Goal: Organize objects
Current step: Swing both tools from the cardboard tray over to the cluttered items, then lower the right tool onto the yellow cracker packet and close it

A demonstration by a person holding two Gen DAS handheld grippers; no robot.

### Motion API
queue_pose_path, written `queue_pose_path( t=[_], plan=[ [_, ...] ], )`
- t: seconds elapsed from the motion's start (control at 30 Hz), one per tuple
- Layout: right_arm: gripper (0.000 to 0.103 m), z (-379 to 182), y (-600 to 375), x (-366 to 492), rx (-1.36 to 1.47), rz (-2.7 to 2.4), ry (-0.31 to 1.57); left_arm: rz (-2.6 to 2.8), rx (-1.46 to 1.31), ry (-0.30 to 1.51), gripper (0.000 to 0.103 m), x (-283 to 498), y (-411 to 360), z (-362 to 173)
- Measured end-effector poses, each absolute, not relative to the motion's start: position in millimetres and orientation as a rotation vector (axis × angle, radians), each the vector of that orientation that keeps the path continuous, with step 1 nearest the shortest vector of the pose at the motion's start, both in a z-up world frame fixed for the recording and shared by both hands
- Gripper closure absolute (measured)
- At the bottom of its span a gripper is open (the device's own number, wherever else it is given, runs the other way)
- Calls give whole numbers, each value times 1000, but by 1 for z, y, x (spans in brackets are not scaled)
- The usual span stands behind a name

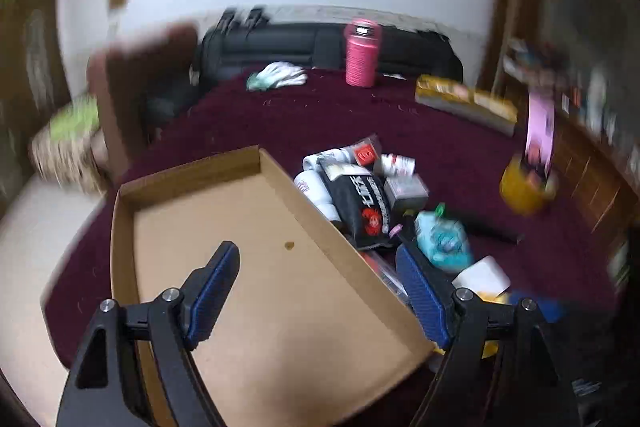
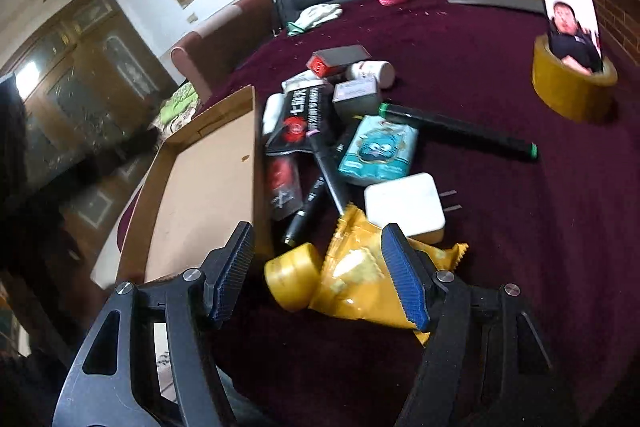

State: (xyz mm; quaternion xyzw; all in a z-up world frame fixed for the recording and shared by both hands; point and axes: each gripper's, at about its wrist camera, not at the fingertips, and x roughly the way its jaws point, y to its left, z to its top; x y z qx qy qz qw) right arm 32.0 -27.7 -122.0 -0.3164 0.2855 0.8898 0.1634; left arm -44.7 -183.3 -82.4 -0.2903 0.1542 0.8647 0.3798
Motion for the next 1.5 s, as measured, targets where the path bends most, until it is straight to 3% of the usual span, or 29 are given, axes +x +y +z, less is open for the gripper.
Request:
queue_pose_path(
  t=[0.1, 0.2, 0.5, 0.7, 0.83, 1.03, 1.23, 1.37, 1.5],
  plan=[
    [36, -128, -21, 35, -894, 2521, 856, 2155, -570, 695, 22, -20, -159, -90],
    [37, -126, -18, 38, -874, 2516, 894, 2207, -477, 840, 22, -14, -153, -104],
    [37, -119, -24, 35, -896, 2543, 845, 2345, -478, 1001, 22, -61, -213, -101],
    [37, -112, -24, 60, -937, 2548, 707, 2289, -451, 768, 21, -19, -224, -47],
    [37, -120, -9, 79, -1012, 2546, 700, 1956, -626, 593, 20, 6, -193, -34],
    [36, -123, -1, 74, -1111, 2643, 608, 1716, -919, 554, 20, -8, -148, -65],
    [36, -127, 5, 54, -1196, 2720, 482, 1672, -1006, 527, 20, -27, -152, -69],
    [36, -129, 10, 40, -1250, 2806, 548, 1644, -1038, 561, 20, -26, -144, -74],
    [35, -138, -5, 41, -1365, 2836, 401, 1609, -1038, 593, 20, -21, -139, -78]
  ],
)
